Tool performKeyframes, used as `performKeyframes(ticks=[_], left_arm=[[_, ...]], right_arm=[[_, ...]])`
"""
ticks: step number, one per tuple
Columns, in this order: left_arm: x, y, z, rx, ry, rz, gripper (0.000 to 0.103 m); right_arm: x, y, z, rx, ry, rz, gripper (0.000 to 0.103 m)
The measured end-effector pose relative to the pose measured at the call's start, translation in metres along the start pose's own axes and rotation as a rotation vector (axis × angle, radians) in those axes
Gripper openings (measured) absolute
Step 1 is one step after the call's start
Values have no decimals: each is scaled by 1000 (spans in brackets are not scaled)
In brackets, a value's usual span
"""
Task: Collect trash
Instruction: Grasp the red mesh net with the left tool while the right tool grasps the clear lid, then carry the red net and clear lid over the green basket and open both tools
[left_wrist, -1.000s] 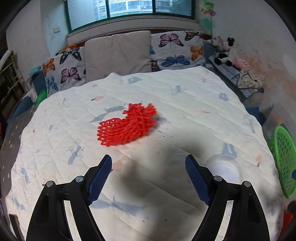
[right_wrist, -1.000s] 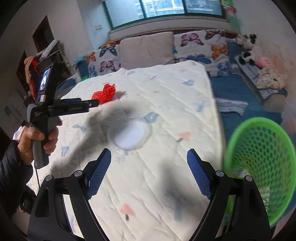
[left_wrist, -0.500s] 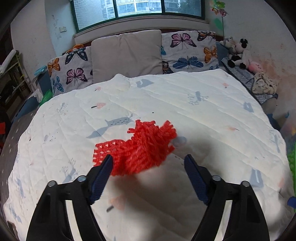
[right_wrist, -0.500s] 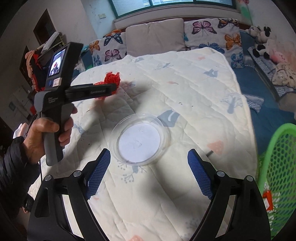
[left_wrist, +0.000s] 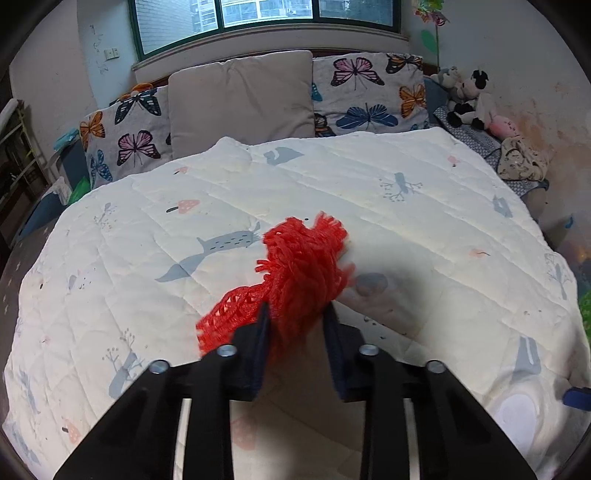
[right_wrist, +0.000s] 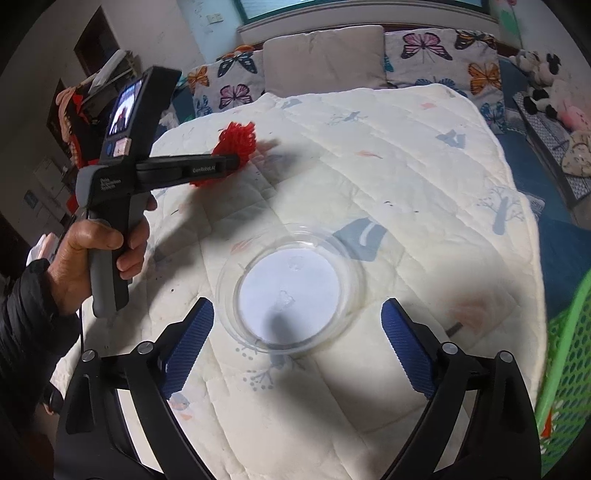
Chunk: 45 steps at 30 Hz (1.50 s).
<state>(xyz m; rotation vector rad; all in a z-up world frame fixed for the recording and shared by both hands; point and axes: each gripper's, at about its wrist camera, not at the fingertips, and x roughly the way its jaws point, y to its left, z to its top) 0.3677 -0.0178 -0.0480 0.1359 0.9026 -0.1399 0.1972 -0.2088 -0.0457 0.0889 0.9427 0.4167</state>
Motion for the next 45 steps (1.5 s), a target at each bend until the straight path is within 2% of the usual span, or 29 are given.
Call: performKeyframes(ticks=[2, 9, 12, 19, 23, 34, 45], left_arm=[[-5, 1, -2, 4, -7, -6, 20], [-35, 11, -14, -7, -35, -45, 18], [-49, 15, -19, -18, -46, -71, 18], [-72, 23, -30, -36, -67, -98, 18], [-81, 25, -38, -36, -72, -109, 18], [-99, 19, -58, -33, -67, -146, 18], [-127, -13, -75, 5, -73, -204, 18]], right_arm=[[3, 4, 0, -15, 3, -12, 94], [19, 18, 2, -64, 26, -28, 99], [30, 23, 2, -84, 34, -65, 98], [39, 22, 4, -70, 22, -85, 98], [41, 23, 5, -75, 17, -105, 93], [22, 28, -4, -67, 3, -84, 92], [-22, 23, -27, -35, -30, -92, 92]])
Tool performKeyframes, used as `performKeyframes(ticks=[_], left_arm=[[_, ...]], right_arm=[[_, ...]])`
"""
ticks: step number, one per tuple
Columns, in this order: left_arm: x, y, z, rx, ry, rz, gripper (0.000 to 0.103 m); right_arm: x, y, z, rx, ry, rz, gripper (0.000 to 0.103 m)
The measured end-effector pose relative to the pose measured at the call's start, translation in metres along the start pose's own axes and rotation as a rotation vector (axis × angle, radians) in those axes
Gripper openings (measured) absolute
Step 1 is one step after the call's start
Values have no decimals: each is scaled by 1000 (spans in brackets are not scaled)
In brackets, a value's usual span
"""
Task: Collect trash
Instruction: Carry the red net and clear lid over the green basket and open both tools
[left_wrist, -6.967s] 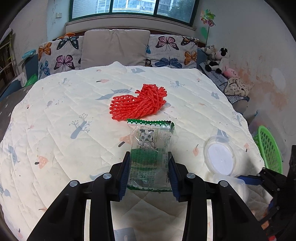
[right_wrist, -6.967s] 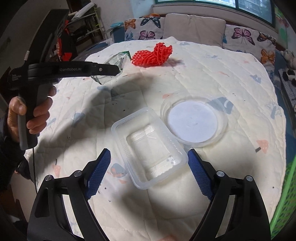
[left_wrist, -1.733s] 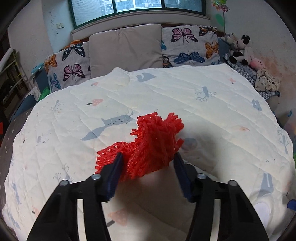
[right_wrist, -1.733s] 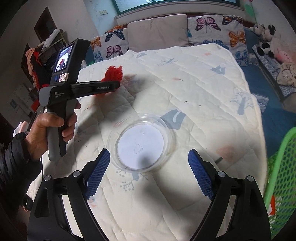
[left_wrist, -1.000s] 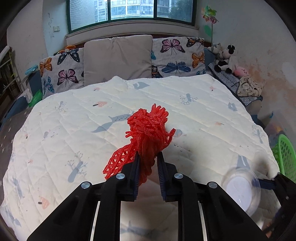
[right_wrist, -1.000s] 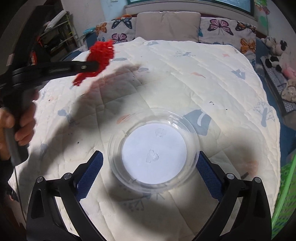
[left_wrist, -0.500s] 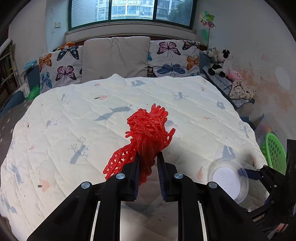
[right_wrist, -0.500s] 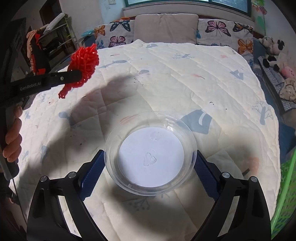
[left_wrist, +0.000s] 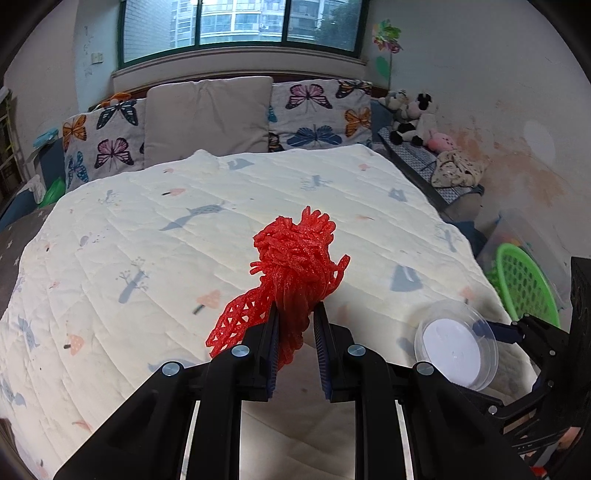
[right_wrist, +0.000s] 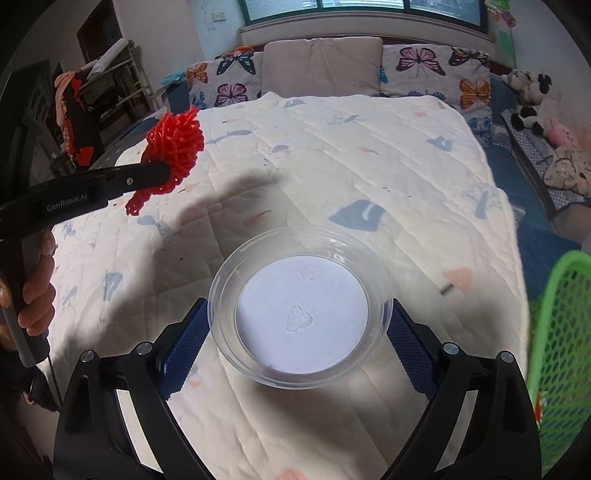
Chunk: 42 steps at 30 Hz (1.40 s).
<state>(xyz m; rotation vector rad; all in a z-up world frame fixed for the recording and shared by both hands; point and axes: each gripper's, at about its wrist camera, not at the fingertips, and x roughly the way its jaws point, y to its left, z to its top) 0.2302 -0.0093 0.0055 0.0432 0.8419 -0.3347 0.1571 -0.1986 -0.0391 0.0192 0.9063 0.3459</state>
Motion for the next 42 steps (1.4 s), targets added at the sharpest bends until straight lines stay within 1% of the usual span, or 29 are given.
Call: performKeyframes(ticks=[9, 15, 21, 30, 35, 42], left_arm=[[-12, -48, -9, 60, 0, -65, 18], [-17, -83, -12, 97, 3, -117, 18], [-16, -119, -12, 130, 11, -169, 18], [-8, -176, -5, 180, 28, -245, 18], [-1, -204, -2, 200, 41, -271, 18], [9, -238, 1, 229, 63, -299, 18]], right_arm=[[-40, -18, -20, 33, -35, -34, 92], [-69, -42, -38, 70, -55, -70, 92], [-98, -80, -56, 136, -75, -131, 92], [-130, -138, -81, 243, -88, -213, 92], [-143, -166, -94, 295, -88, -244, 92], [-145, -200, -111, 358, -62, -265, 93]])
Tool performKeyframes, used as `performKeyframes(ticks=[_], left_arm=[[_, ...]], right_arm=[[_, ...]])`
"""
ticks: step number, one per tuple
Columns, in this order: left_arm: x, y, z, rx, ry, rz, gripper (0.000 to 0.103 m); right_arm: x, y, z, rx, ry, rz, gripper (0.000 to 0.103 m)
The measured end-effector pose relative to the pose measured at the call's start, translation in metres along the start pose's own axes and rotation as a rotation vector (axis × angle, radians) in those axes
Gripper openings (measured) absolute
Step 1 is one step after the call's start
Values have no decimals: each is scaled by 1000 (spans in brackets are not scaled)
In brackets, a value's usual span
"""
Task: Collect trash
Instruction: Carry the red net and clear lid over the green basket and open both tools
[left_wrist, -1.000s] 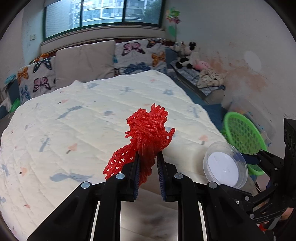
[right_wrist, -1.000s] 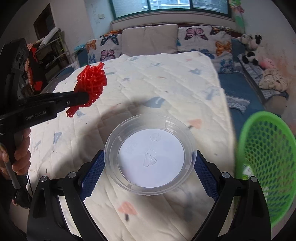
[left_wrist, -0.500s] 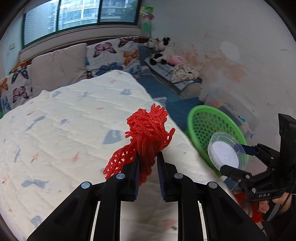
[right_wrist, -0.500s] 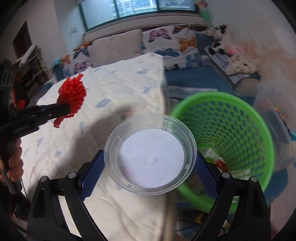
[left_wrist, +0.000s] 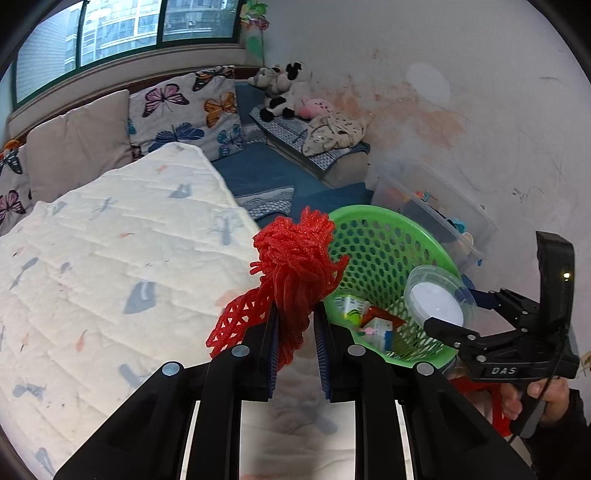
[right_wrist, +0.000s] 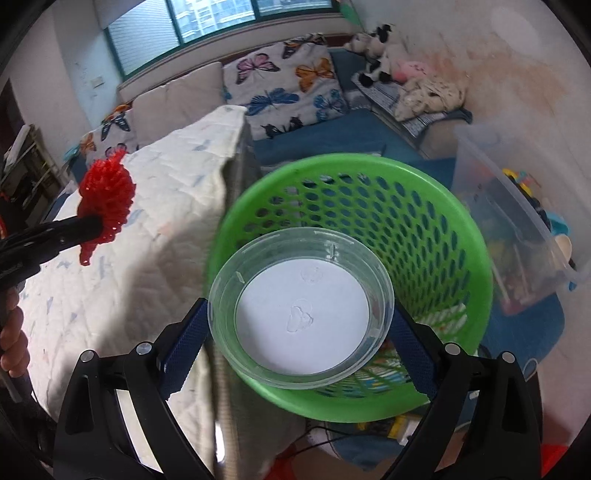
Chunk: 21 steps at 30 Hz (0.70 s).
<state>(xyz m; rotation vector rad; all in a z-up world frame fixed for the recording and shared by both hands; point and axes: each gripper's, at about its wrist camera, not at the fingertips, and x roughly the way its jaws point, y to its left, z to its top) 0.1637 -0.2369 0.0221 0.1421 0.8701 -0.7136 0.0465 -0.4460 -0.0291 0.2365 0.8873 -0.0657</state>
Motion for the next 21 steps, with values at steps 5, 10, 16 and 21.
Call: performKeyframes(ticks=[5, 10, 16, 21], left_arm=[[13, -18, 6, 24, 16, -16, 18], [28, -34, 13, 40, 36, -37, 18], [45, -54, 17, 62, 57, -65, 18], [62, -64, 19, 62, 82, -80, 18]], right_arm=[[6, -17, -4, 30, 19, 0, 94], [6, -28, -7, 47, 18, -7, 95], [-3, -38, -11, 55, -3, -4, 95], [-11, -42, -15, 58, -16, -8, 95]])
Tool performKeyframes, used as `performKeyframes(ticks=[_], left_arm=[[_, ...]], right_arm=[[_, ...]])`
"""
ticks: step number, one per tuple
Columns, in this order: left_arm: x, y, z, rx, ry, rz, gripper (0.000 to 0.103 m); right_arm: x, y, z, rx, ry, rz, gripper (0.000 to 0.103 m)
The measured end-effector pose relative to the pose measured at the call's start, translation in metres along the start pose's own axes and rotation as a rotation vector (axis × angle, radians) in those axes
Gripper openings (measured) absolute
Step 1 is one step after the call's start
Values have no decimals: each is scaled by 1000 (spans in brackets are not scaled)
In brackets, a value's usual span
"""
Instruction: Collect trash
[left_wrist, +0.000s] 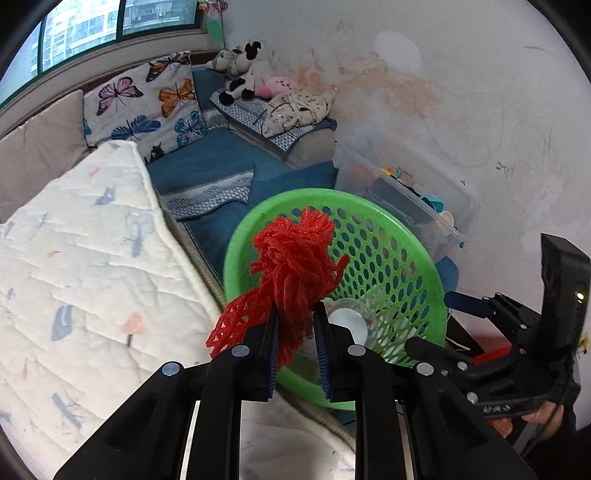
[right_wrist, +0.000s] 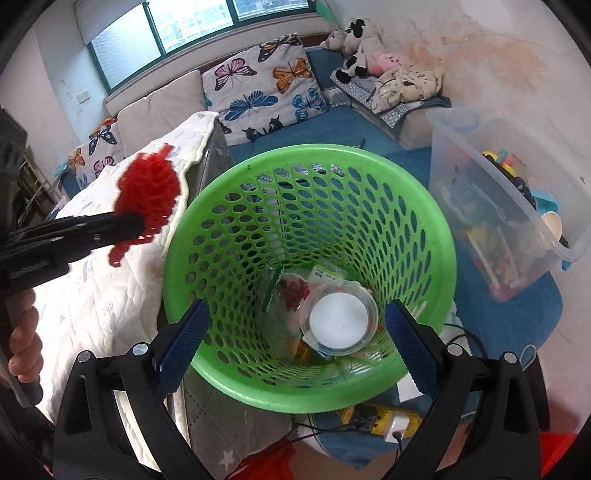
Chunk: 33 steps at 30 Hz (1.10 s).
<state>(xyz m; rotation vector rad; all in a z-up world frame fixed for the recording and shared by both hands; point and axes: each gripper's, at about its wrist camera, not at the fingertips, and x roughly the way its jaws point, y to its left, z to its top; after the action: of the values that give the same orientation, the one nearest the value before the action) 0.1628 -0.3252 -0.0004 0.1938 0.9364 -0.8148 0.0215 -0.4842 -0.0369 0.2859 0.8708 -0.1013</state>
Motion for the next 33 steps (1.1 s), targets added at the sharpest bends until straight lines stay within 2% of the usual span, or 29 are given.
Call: performKeyframes(ticks=[12, 13, 14, 15, 22, 30, 31, 33], left_arm=[[30, -12, -5, -3, 72, -17, 23], [31, -13, -6, -4, 76, -14, 33], [32, -13, -6, -7, 77, -15, 47], [31, -14, -7, -10, 67, -15, 50], [26, -14, -9, -2, 57, -19, 52], [-2, 8, -20, -46, 13, 13, 63], [-8, 12, -22, -54, 5, 26, 68], [-18, 19, -26, -63, -13, 51, 71]], right_arm=[[-7, -5, -11, 14, -3, -4, 95], [-8, -5, -12, 16, -2, -2, 95], [-8, -6, -12, 18, -2, 1, 95], [-8, -6, -13, 18, -3, 0, 95], [-12, -7, -17, 30, -5, 2, 95], [-20, 7, -20, 11, -14, 12, 95], [-22, 10, -20, 6, -16, 16, 95], [-24, 18, -21, -5, -19, 19, 95]])
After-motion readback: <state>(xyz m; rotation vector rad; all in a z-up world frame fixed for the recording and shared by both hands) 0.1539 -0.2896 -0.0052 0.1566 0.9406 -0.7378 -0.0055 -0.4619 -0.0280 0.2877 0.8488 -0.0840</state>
